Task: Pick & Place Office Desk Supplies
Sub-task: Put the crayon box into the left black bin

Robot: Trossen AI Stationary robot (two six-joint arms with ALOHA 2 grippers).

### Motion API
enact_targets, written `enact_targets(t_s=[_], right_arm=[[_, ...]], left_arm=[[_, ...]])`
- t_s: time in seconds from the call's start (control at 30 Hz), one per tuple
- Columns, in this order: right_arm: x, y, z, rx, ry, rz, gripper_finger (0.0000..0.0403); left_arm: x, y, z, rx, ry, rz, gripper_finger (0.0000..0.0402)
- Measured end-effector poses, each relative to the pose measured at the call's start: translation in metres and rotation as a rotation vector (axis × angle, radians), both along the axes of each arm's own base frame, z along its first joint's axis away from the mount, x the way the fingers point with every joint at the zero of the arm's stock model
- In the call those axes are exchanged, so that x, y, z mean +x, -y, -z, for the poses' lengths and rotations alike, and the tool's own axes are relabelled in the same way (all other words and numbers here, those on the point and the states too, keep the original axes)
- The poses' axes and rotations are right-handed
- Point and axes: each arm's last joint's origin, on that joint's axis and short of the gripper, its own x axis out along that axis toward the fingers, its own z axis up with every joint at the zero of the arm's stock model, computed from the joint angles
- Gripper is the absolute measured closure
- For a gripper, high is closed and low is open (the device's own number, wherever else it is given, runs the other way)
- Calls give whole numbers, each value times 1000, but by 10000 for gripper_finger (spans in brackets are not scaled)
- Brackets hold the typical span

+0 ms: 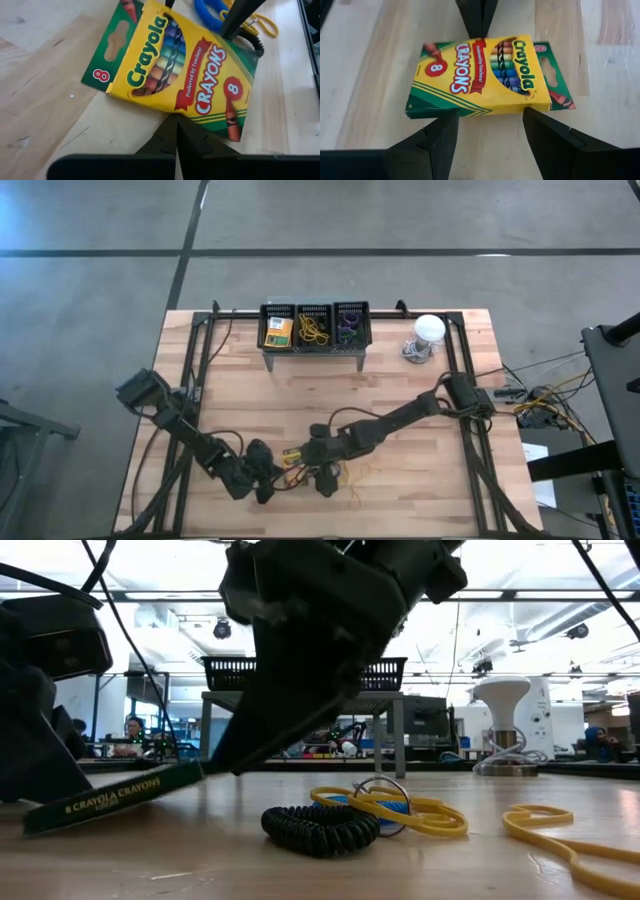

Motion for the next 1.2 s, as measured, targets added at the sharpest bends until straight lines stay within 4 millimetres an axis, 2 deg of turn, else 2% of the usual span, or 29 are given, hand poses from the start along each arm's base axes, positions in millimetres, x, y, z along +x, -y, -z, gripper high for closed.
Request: enact_targets(t_s=[0.43, 0.93, 1.2], right_arm=[[2, 1, -23, -21, 99, 14, 184], [3, 1, -23, -71, 120, -52, 181], [1, -2, -23, -116, 130, -141, 119]], left_arm=[[5, -6, -1, 24, 44, -67, 396], [9, -11, -2, 71, 70, -101, 396], [10, -12, -3, 87, 95, -128, 396]])
